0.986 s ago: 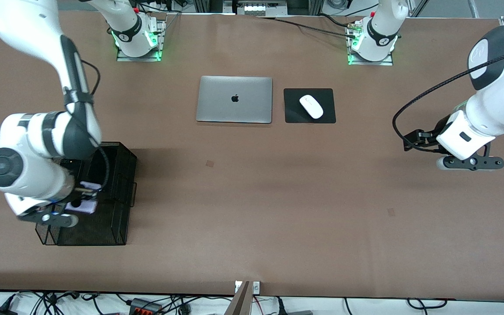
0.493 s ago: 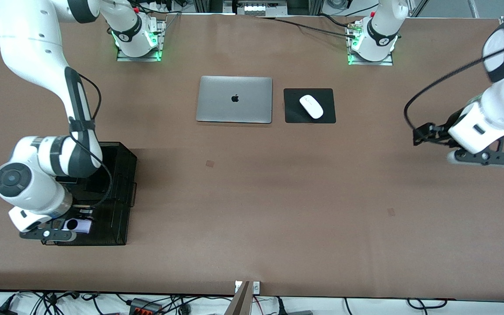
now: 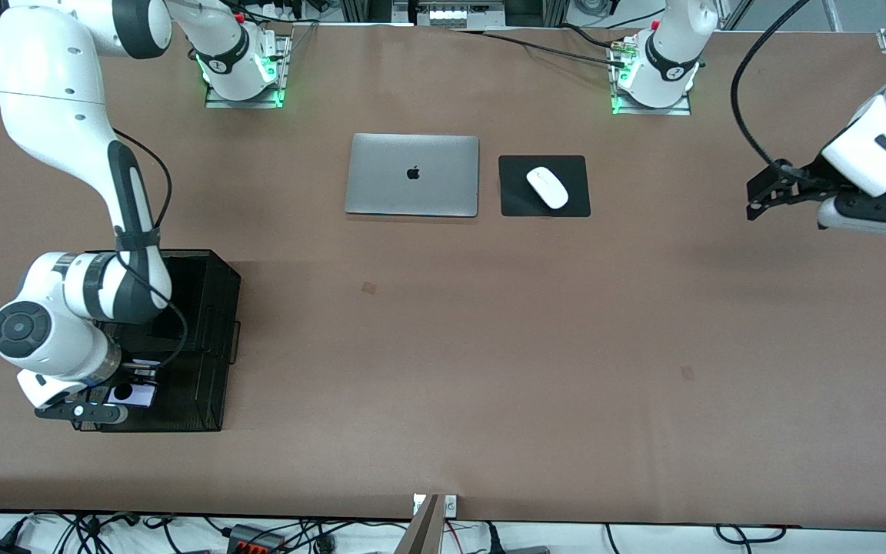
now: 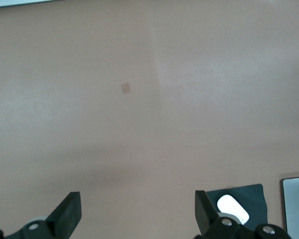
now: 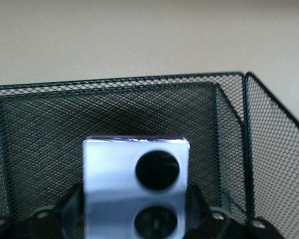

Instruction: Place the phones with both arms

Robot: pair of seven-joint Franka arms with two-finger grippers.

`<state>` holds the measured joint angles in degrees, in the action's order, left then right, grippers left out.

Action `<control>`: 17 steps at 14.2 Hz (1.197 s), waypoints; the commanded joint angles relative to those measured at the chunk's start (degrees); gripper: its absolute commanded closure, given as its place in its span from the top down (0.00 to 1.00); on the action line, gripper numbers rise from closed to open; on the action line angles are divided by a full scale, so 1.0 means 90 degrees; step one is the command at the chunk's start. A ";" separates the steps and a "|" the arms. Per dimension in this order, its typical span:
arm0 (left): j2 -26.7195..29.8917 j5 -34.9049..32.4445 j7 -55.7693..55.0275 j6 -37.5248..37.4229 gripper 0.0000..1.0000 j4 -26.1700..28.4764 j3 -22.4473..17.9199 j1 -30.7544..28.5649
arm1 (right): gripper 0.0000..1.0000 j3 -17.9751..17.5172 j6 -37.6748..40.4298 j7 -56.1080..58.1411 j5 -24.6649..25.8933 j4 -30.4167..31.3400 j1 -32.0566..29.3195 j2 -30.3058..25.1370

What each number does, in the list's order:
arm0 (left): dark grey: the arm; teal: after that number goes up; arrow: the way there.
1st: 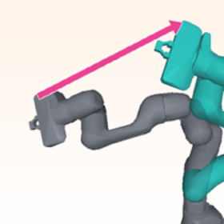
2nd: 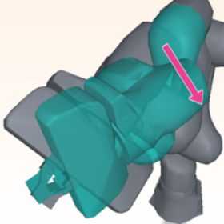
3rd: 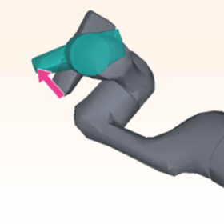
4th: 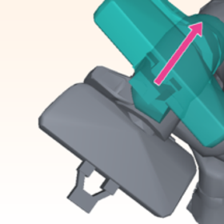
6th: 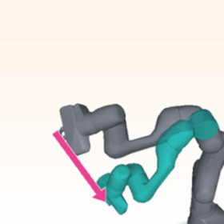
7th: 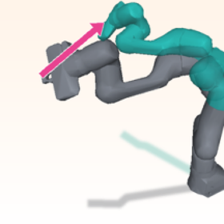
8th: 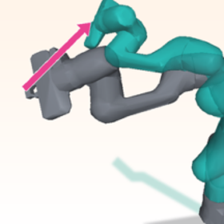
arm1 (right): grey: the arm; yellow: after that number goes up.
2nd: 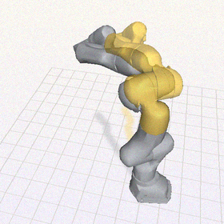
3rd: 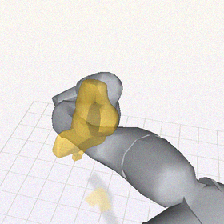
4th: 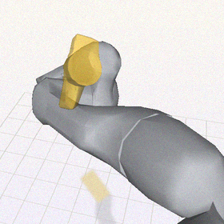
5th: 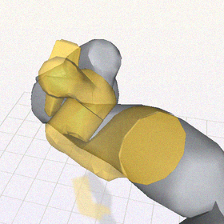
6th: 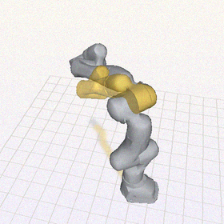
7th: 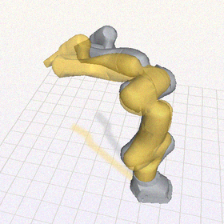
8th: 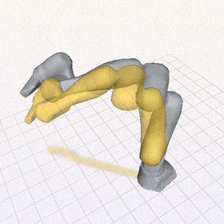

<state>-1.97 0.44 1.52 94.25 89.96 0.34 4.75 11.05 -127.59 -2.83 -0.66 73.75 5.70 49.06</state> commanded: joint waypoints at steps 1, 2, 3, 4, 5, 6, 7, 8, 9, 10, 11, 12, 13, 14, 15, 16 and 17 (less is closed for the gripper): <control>0.0228 -0.0117 0.0075 -0.0354 1.00 0.0277 -0.0145 0.0106 | 1.00 -0.0114 0.0095 0.0178 -0.0297 -0.0030 -0.0028 -0.0235; 0.0277 -0.0108 0.0065 -0.0404 1.00 0.0278 -0.0145 0.0068 | 1.00 -0.0134 0.0114 0.0188 -0.0307 -0.0040 -0.0038 -0.0468; 0.0394 -0.0107 0.0065 -0.0443 1.00 0.0297 -0.0136 -0.0010 | 1.00 -0.0144 0.0182 0.0188 -0.0298 -0.0040 -0.0028 -0.0818; 0.0404 -0.0098 0.0094 -0.0569 1.00 0.0298 -0.0126 -0.0117 | 1.00 -0.0173 0.0415 0.0188 -0.0297 -0.0040 0.0040 -0.1092; 0.0414 -0.0059 0.0104 -0.0686 1.00 0.0317 -0.0135 -0.0128 | 1.00 -0.0183 0.0814 0.0149 -0.0297 -0.0040 0.0050 -0.1366; 0.0414 -0.0049 0.0056 -0.0687 1.00 0.0385 -0.0136 -0.0118 | 1.00 -0.0183 0.1243 0.0120 -0.0288 -0.0050 0.0060 -0.1601; 0.0414 -0.0049 0.0055 -0.0678 1.00 0.0395 -0.0136 -0.0108 | 1.00 -0.0173 0.1547 0.0119 -0.0278 -0.0040 0.0089 -0.1787; 0.0434 -0.0059 0.0026 -0.0668 1.00 0.0415 -0.0145 -0.0089 | 1.00 -0.0163 0.1869 0.0206 -0.0239 -0.0030 0.0079 -0.1972; 0.0482 -0.0088 -0.0032 -0.0619 1.00 0.0502 -0.0145 -0.0089 | 1.00 -0.0163 0.2298 0.0217 -0.0239 -0.0021 0.0060 -0.2109; 0.0521 -0.0098 -0.0033 -0.0513 1.00 0.0590 -0.0145 -0.0127 | 1.00 -0.0163 0.2727 0.0178 -0.0287 -0.0011 0.0069 -0.2275; 0.0512 -0.0098 -0.0052 -0.0502 1.00 0.0581 -0.0145 -0.0128 | 1.00 -0.0163 0.3109 0.0178 -0.0278 -0.0001 0.0079 -0.2489; 0.0512 -0.0098 -0.0110 -0.0502 1.00 0.0571 -0.0116 -0.0157 | 1.00 -0.0163 0.3412 0.0188 -0.0268 0.0047 0.0079 -0.2714; 0.0502 -0.0107 -0.0120 -0.0492 1.00 0.0552 -0.0068 -0.0273 | 1.00 -0.0163 0.3696 0.0188 -0.0259 0.0096 0.0089 -0.2910; 0.0512 -0.0098 -0.0101 -0.0511 1.00 0.0542 -0.0048 -0.0342 | 1.00 -0.0163 0.3901 0.0188 -0.0249 0.0232 0.0089 -0.3153; 0.0512 -0.0098 -0.0120 -0.0550 1.00 0.0542 -0.0048 -0.0333 | 1.00 -0.0163 0.3913 0.0197 -0.0249 0.0504 0.0089 -0.3426; 0.0522 -0.0098 -0.0111 -0.0580 1.00 0.0542 -0.0048 -0.0333 | 1.00 -0.0163 0.3846 0.0304 -0.0239 0.0874 0.0089 -0.3738; 0.0531 -0.0098 -0.0091 -0.0619 1.00 0.0532 -0.0057 -0.0333 | 1.00 -0.0163 0.3768 0.0421 -0.0239 0.1265 0.0099 -0.4070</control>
<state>0.88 0.41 0.89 88.80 93.17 -0.77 2.22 9.82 -92.30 -1.23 -2.45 75.53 6.48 20.12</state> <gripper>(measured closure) 0.000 0.000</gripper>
